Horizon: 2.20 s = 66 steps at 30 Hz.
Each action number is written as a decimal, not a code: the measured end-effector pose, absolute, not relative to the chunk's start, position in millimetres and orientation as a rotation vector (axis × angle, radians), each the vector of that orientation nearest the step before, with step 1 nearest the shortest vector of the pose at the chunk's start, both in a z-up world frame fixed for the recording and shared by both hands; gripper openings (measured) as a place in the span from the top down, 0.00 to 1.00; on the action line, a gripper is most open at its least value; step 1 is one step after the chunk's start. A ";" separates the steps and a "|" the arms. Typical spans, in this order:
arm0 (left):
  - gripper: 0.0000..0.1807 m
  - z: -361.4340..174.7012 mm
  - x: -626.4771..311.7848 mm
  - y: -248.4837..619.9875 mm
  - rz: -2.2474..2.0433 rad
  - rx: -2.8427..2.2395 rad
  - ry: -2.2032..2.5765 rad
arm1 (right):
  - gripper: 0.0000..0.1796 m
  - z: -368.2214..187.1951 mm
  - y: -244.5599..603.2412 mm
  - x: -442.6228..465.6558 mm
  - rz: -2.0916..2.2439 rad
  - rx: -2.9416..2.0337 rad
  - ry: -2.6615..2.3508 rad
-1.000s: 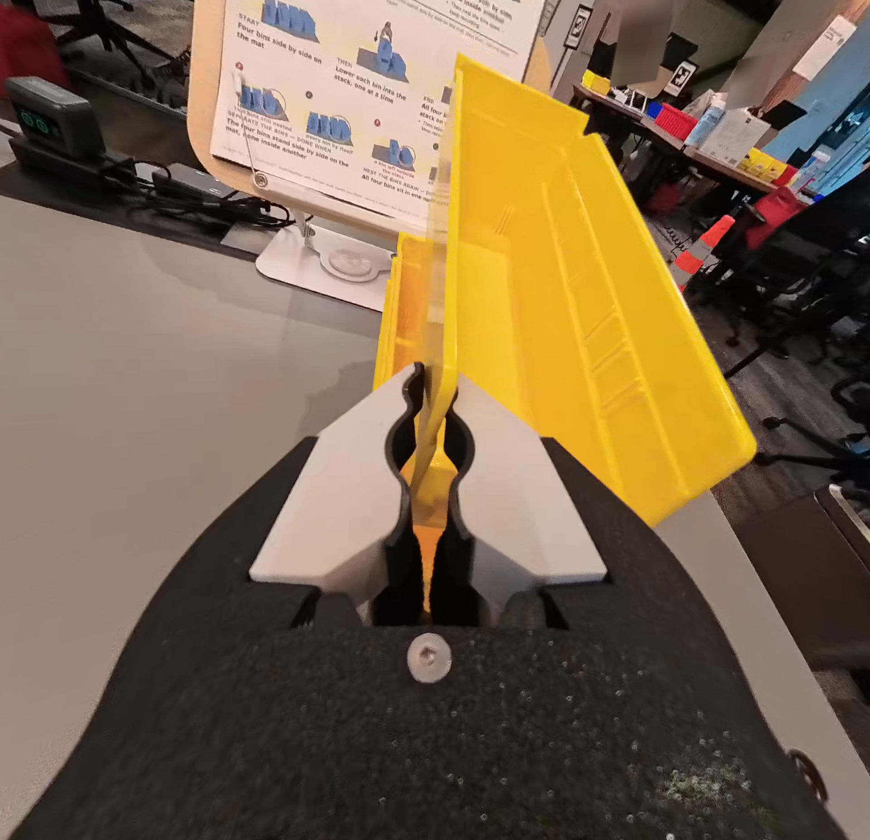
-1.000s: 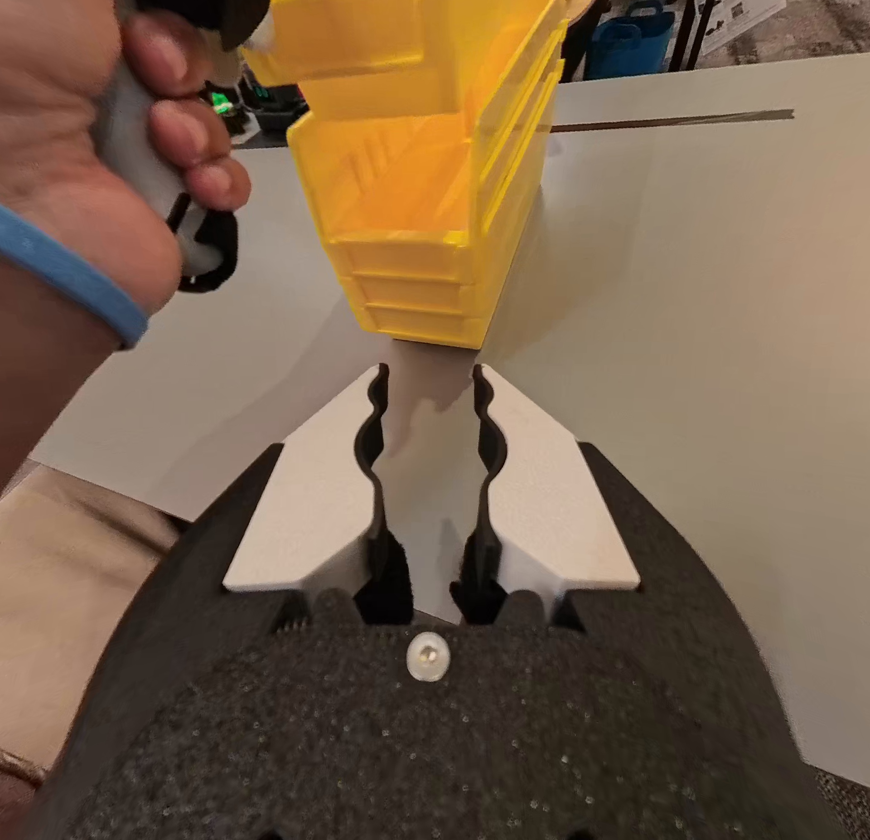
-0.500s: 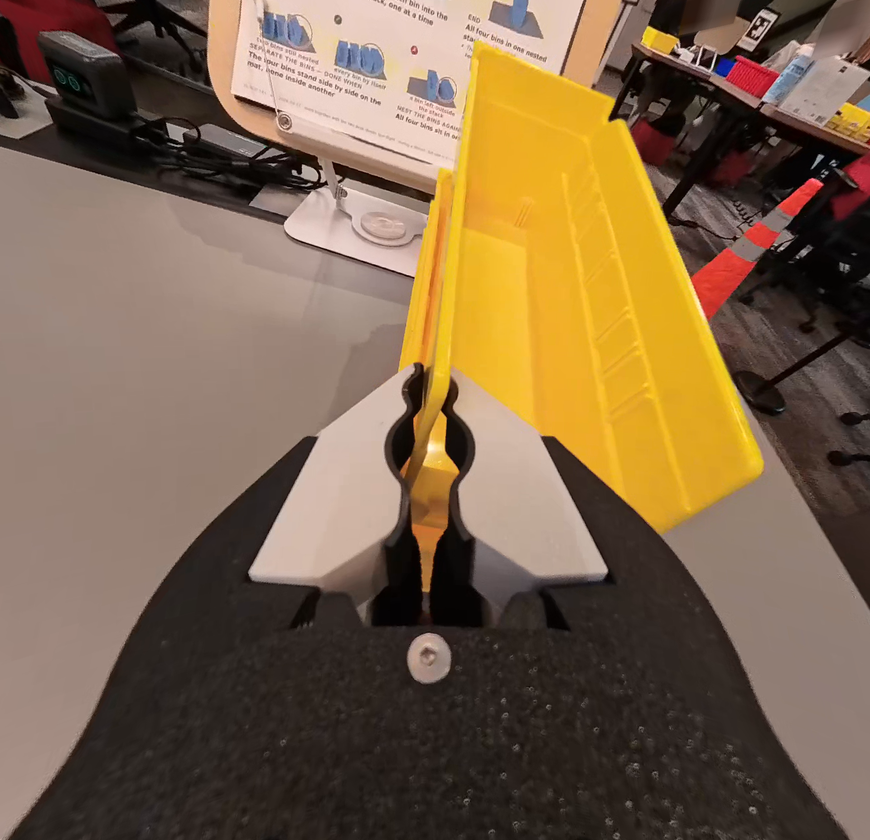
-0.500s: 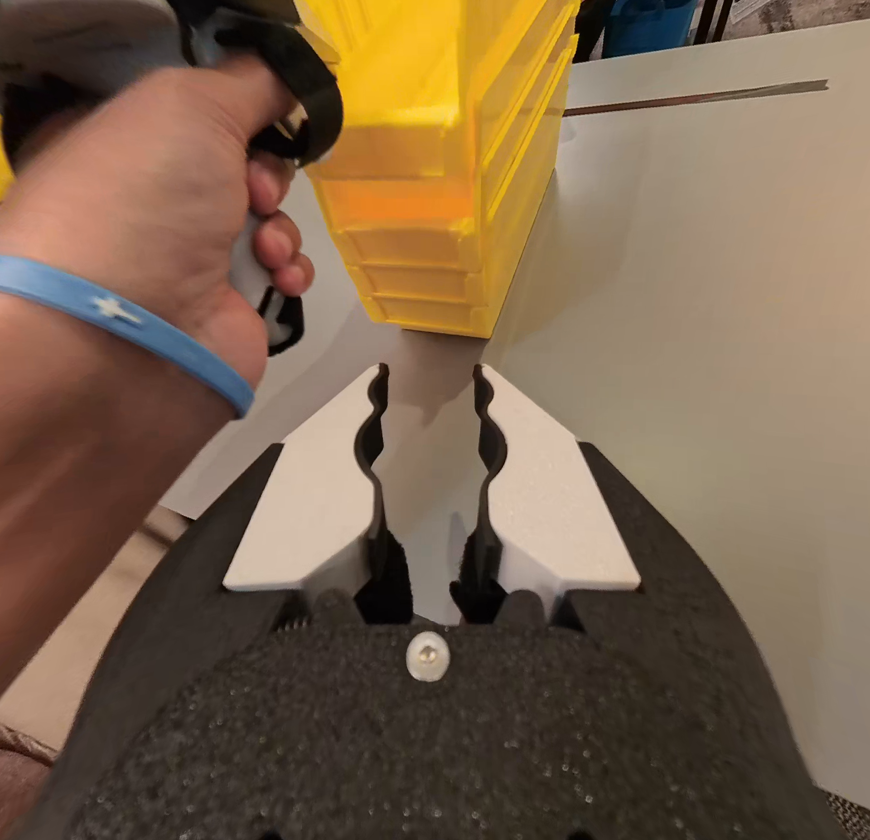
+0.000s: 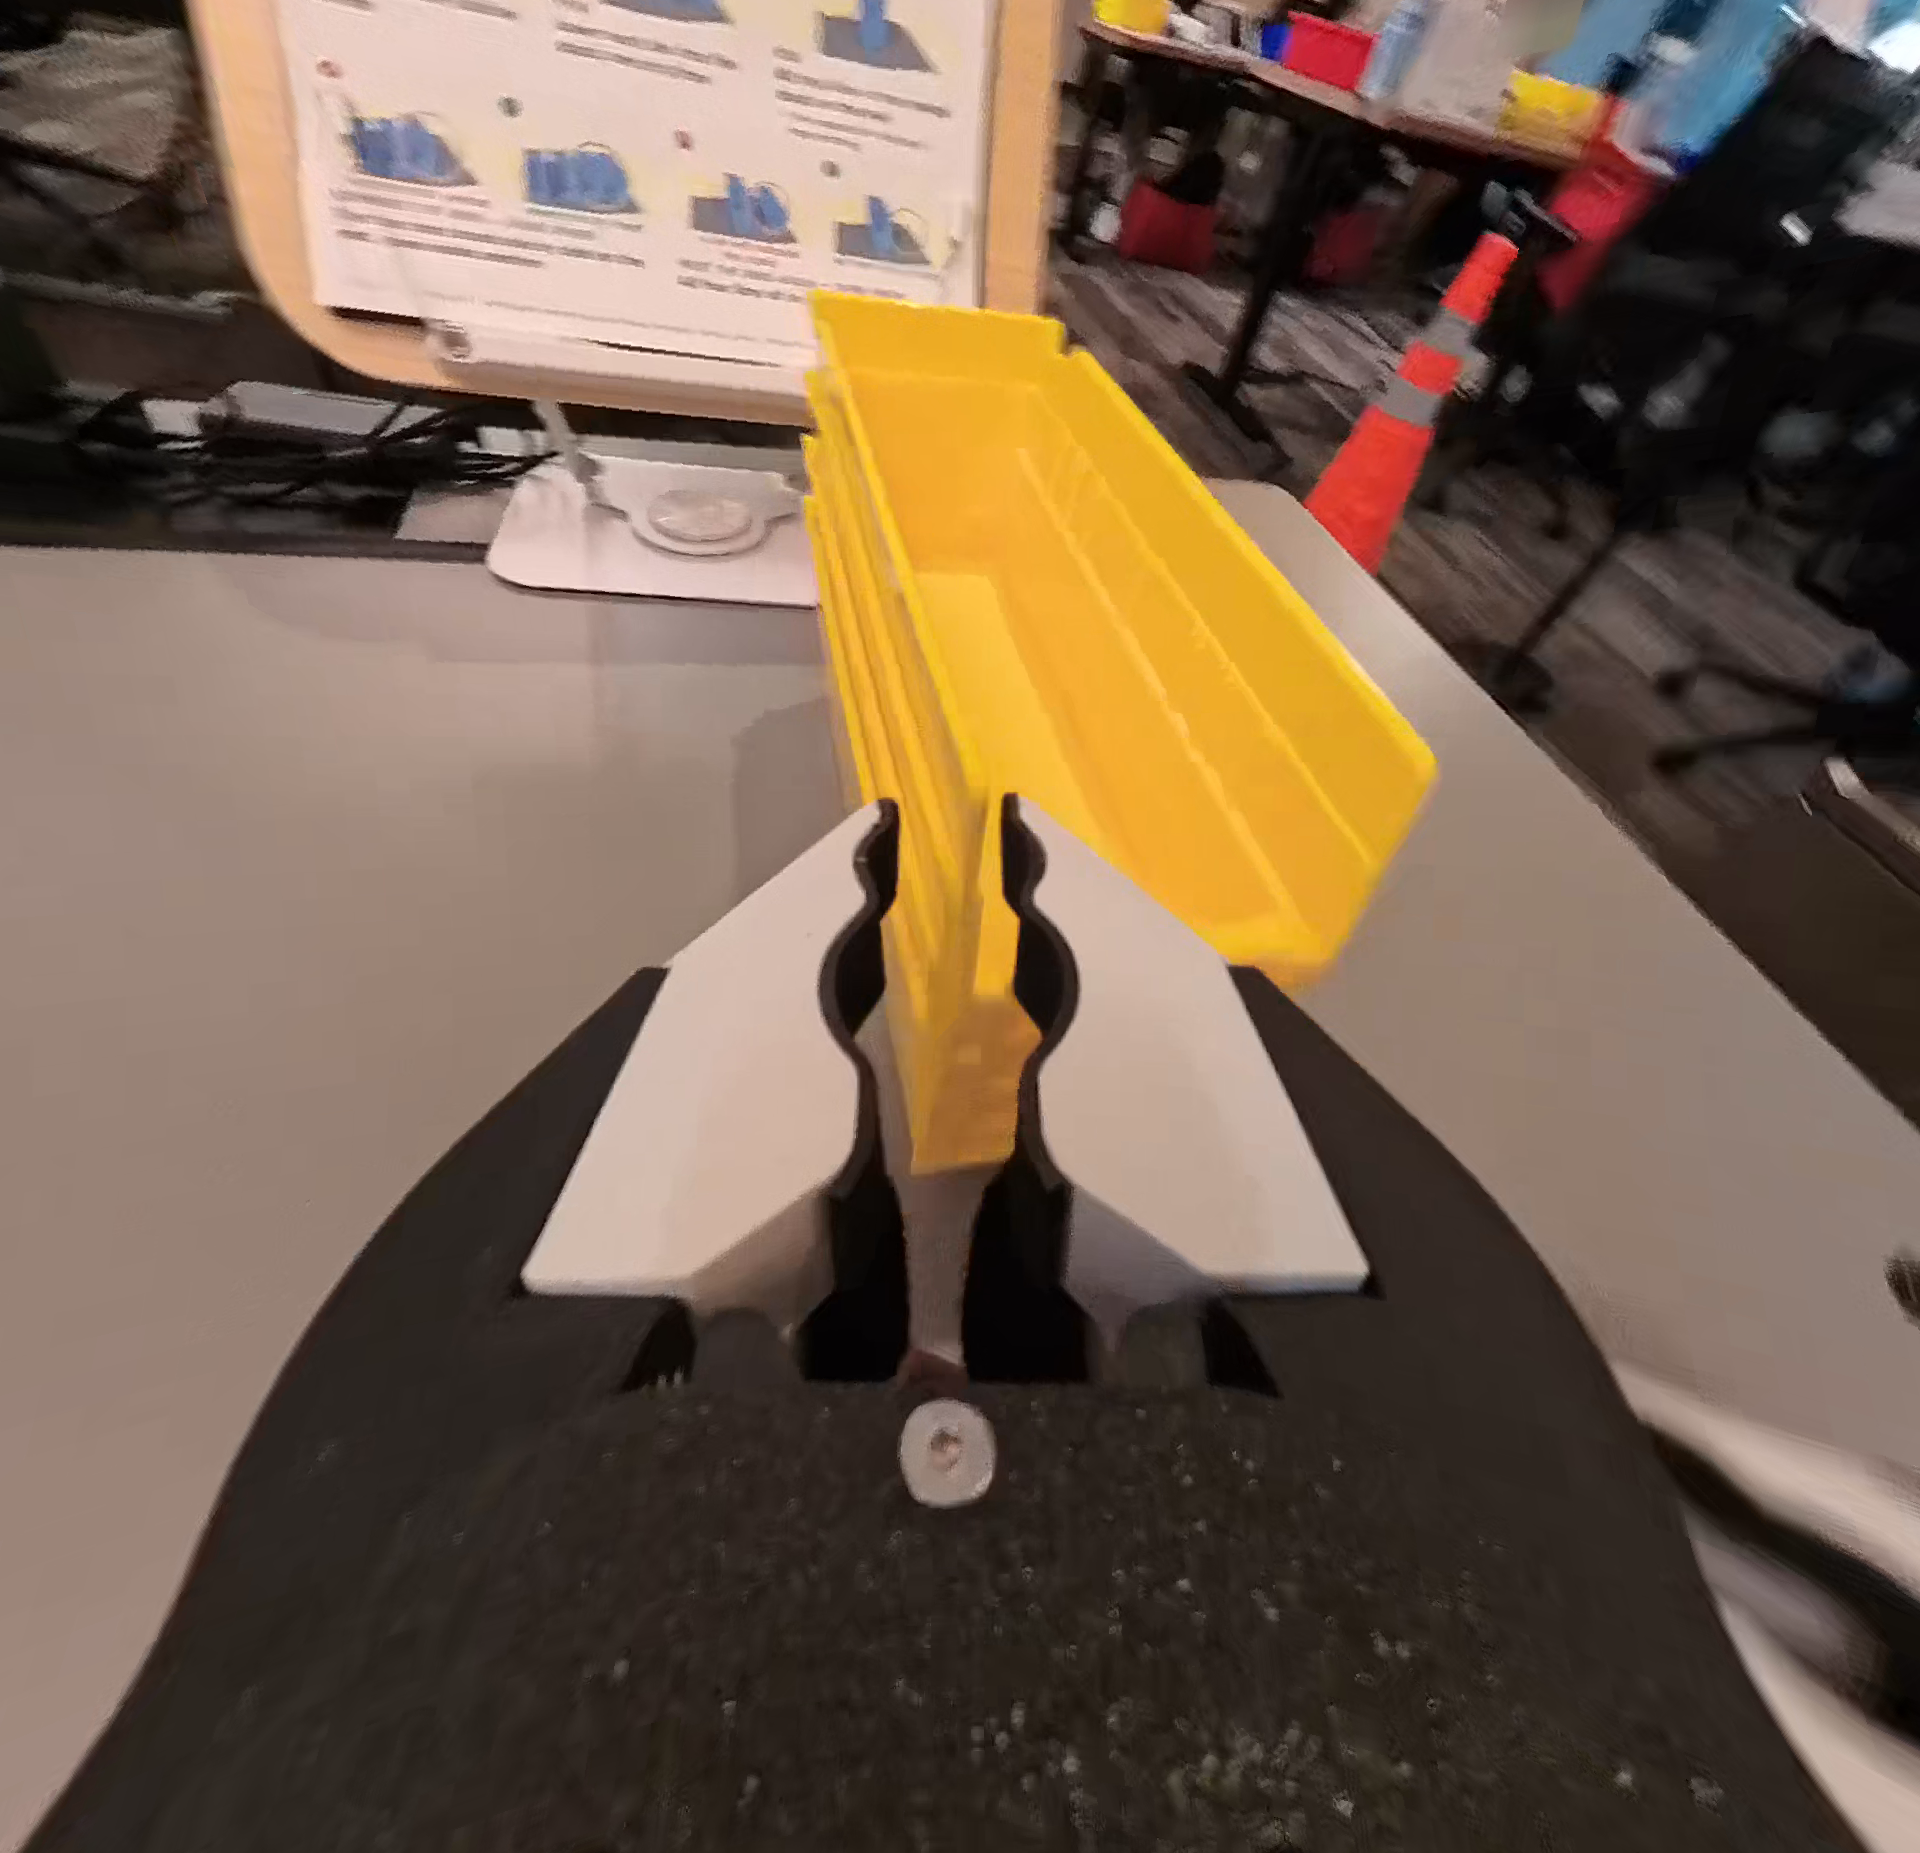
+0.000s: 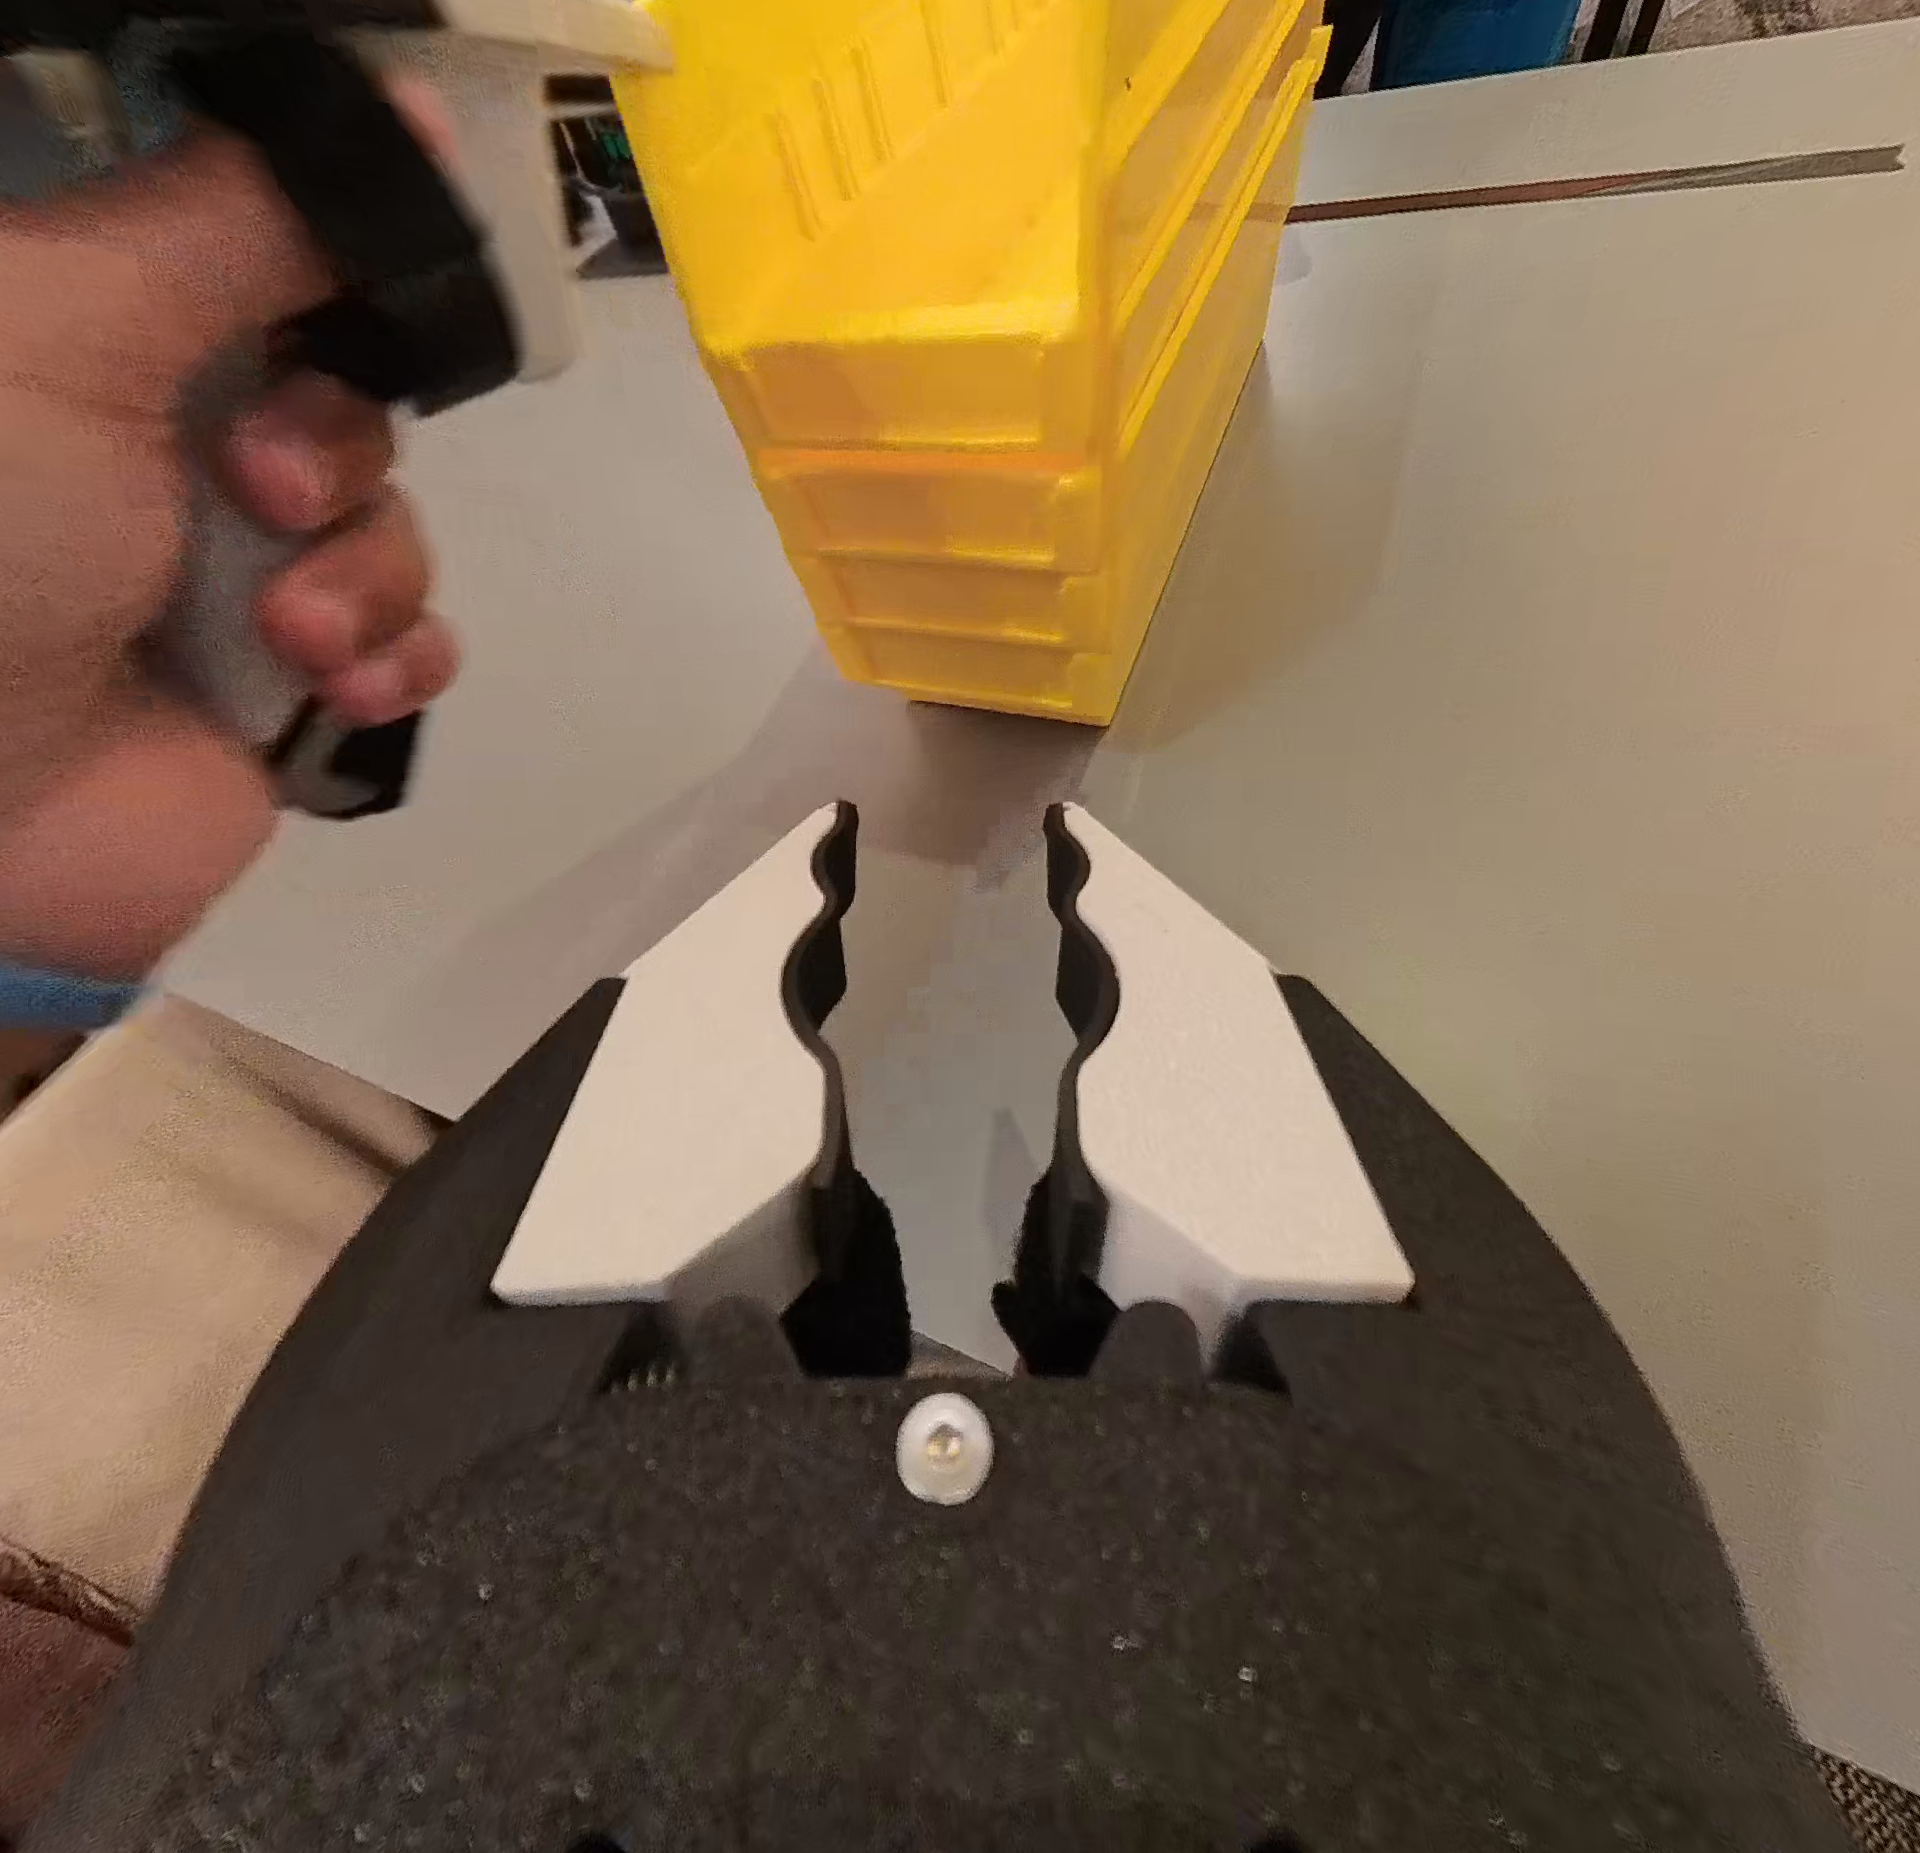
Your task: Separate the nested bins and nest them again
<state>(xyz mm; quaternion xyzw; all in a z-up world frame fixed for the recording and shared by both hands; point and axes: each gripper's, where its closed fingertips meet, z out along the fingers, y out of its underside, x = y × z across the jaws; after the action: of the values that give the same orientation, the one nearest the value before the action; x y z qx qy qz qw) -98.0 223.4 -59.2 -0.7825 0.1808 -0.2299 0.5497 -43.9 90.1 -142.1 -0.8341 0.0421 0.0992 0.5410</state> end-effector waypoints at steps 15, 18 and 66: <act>0.72 -148.7 -331.1 141.1 -0.741 -2.085 0.830 | 0.66 -157.4 97.4 -76.5 0.206 -2.040 -0.045; 0.77 -133.7 -337.6 147.9 -0.793 -1.968 0.767 | 0.60 -160.7 100.1 -87.9 0.248 -2.053 -0.061; 0.78 -140.3 -323.4 149.7 -0.789 -2.061 0.779 | 0.48 -157.4 94.1 -96.5 0.135 -2.034 -0.016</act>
<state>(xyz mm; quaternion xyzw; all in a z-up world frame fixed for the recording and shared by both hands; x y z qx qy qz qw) -323.4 149.7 -140.3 -0.8109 0.3065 -0.3105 0.3899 -96.5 94.1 -157.4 -0.8498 -0.0069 0.0566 0.5241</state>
